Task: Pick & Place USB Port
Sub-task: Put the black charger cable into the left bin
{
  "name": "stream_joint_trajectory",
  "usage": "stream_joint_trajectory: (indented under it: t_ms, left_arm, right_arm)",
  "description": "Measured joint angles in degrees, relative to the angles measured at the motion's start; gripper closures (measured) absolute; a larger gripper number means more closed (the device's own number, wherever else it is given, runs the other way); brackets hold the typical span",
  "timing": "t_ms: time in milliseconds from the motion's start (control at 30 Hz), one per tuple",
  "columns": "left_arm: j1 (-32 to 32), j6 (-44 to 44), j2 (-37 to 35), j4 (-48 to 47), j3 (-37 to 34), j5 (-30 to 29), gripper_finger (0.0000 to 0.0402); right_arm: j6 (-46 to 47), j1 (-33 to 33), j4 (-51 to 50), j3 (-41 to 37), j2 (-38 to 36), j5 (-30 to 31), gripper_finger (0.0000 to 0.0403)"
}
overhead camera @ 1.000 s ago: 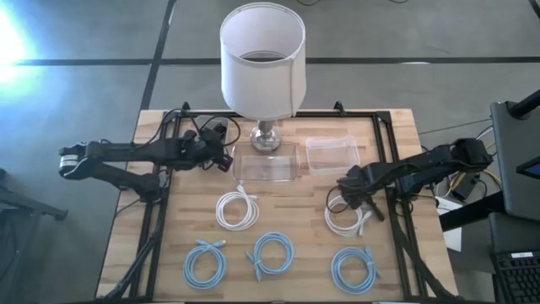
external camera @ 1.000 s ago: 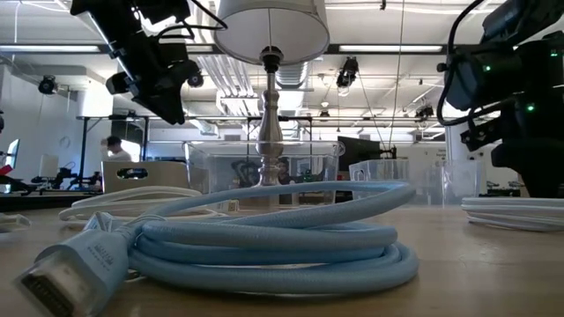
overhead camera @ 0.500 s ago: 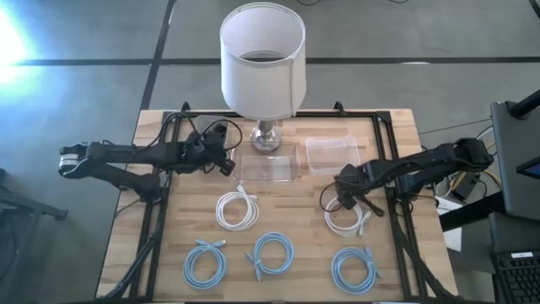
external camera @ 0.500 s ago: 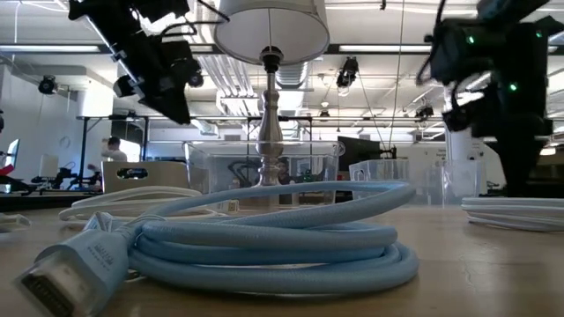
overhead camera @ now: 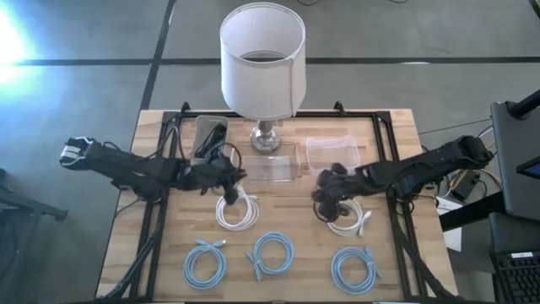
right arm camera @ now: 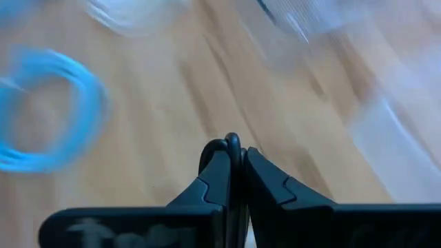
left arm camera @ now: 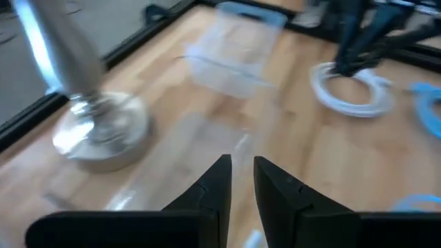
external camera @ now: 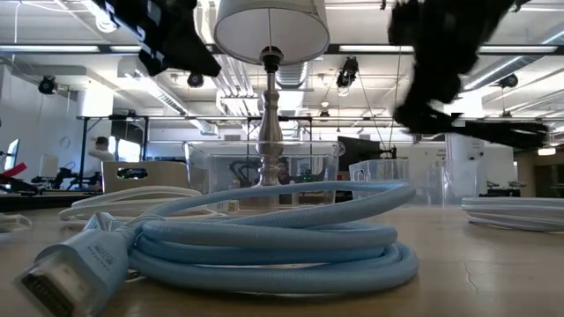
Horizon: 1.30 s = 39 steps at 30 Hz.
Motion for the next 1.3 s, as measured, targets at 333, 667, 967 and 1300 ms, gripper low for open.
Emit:
stream_joint_trajectory:
  t_ms: [333, 667, 967, 1300]
  left_arm:
    - [-6.3, 0.1, 0.4, 7.7, -3.4, 0.0, 0.0330]
    - [-6.3, 9.5, 8.4, 34.1, -10.4, 6.7, 0.0263]
    - [-6.3, 10.8, 18.3, 44.7, -10.0, 6.8, 0.0230]
    - [-6.4, 13.2, 23.4, 54.7, -9.9, 5.2, 0.0231]
  right_arm:
    - [-17.0, 0.2, 31.5, -0.7, 0.7, 0.9, 0.0380]
    - [-23.6, 0.0, 50.1, -0.6, 8.5, 5.6, 0.0380]
    - [-28.1, 0.1, 65.5, 1.2, 19.5, 5.6, 0.0375]
    - [-29.9, 0.1, 61.4, 10.6, 27.4, 5.4, 0.0371]
